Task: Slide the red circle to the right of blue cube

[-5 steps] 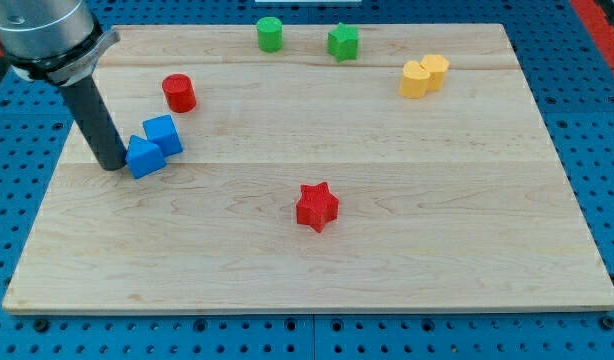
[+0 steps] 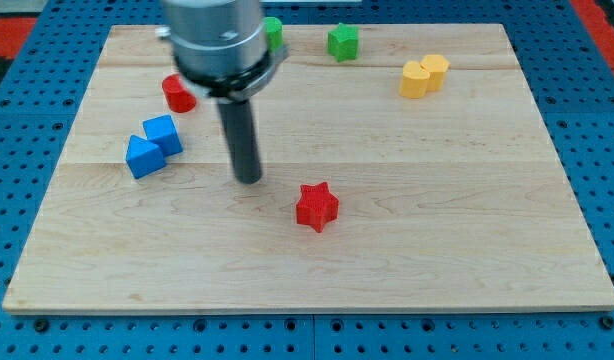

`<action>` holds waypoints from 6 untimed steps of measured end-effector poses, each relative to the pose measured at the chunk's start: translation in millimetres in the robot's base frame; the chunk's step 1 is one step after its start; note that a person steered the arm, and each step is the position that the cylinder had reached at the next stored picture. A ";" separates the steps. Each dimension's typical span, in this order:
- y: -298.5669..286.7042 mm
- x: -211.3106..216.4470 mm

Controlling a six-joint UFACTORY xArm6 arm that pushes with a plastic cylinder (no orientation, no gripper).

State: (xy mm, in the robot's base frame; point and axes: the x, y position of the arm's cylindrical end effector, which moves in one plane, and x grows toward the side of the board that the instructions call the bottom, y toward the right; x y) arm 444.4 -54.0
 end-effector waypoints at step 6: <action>-135.5 -141.8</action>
